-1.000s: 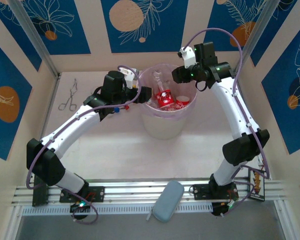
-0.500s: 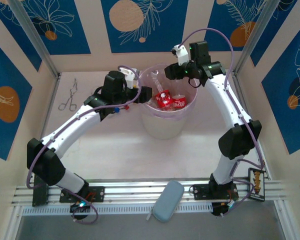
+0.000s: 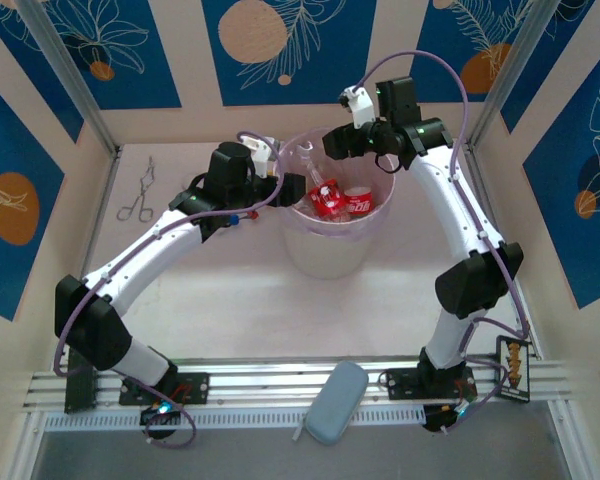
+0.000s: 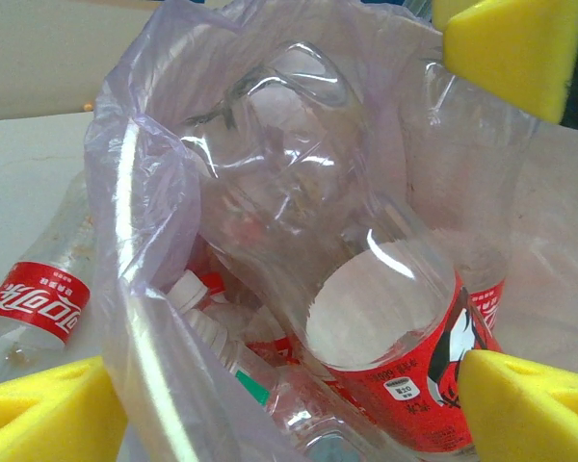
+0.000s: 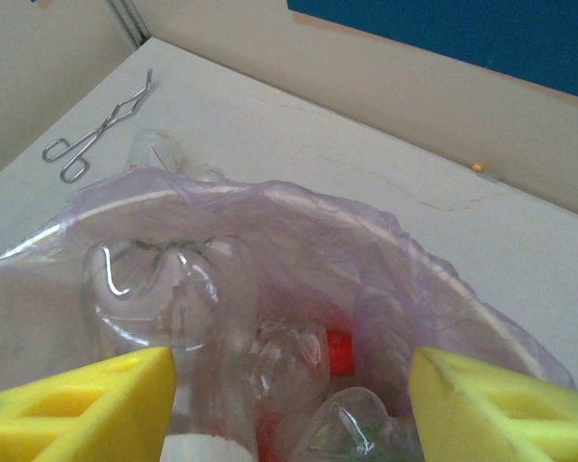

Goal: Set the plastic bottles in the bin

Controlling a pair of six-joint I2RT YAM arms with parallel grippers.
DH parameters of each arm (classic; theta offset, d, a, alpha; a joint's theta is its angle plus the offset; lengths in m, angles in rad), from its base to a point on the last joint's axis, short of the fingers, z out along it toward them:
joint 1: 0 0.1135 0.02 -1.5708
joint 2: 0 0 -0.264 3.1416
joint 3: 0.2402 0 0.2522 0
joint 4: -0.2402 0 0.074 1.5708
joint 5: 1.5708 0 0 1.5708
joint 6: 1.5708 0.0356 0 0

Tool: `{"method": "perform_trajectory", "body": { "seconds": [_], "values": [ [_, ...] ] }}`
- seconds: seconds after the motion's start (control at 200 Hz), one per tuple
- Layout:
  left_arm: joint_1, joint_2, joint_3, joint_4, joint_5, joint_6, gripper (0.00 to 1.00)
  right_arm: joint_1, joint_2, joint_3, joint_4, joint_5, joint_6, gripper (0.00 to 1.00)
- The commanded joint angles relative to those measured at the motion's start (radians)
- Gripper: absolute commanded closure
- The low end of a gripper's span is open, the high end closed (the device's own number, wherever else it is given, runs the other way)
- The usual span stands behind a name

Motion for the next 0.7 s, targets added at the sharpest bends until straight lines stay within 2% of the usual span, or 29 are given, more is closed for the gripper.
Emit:
{"method": "perform_trajectory", "body": {
  "seconds": [0.0, 0.29, 0.695],
  "values": [
    [-0.014, -0.031, -0.006, 0.007, -0.012, 0.0, 0.13, 0.006, -0.046, 0.023, -0.101, 0.033, 0.019, 0.32],
    [-0.012, -0.044, -0.016, 0.01, -0.015, 0.0, 0.13, 0.0, -0.118, -0.054, -0.114, 0.142, 0.043, 0.33],
    [-0.013, -0.037, -0.014, 0.015, -0.005, -0.007, 0.13, -0.011, -0.087, -0.177, -0.035, 0.027, 0.098, 0.45]
  ]
}}
